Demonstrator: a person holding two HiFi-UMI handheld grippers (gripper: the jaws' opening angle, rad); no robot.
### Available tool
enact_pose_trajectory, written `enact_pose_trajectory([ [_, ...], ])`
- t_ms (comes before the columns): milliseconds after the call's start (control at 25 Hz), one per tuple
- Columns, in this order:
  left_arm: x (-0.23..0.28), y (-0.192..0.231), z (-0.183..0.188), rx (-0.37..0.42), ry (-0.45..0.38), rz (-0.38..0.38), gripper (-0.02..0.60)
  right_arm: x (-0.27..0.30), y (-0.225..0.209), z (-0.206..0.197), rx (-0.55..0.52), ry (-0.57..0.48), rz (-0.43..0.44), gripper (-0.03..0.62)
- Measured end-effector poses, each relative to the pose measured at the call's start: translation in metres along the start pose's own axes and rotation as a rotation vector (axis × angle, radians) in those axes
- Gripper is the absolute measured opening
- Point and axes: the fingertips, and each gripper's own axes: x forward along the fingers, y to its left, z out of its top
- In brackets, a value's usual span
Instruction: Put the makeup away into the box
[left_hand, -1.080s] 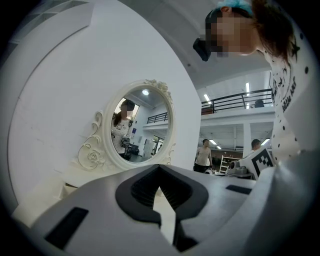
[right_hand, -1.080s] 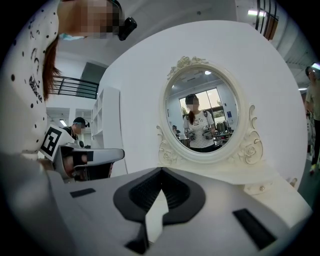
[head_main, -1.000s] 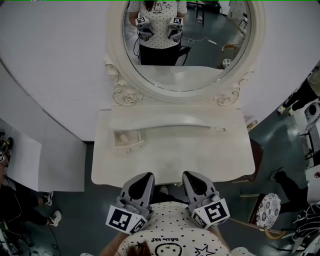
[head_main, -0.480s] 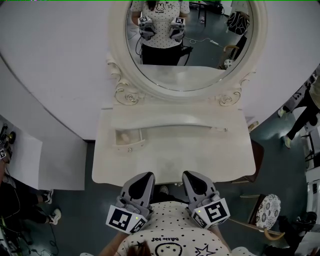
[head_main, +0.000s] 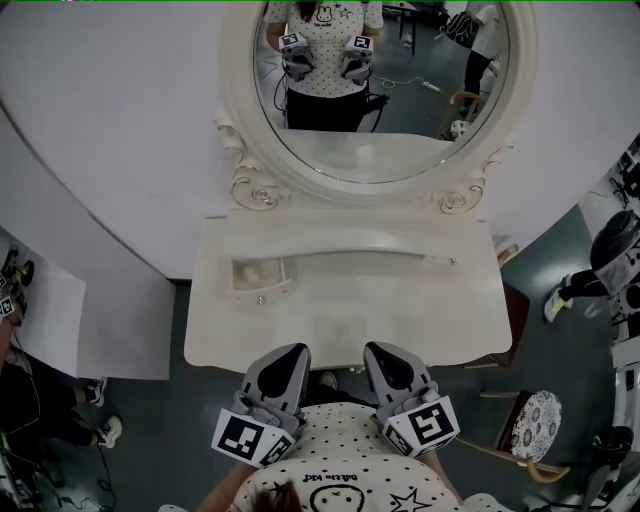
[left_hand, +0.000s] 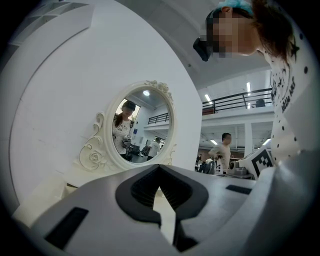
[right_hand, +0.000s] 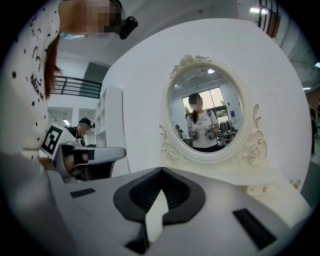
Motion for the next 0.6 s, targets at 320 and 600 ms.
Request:
enact_pose_trajectory([
  [320, 0.0028, -0.0013, -0.0005, -0.003, 0.005, -0.004, -0.005, -0.0012, -0.003, 0.0002, 0.002, 0.004, -0.007, 0.006],
  [600, 0.0084, -0.0019, -0.0033, 0.0, 0.003, -0.013, -0.005, -0.0012, -0.0086, -0.0022, 0.008, 0.006, -0.018, 0.006],
])
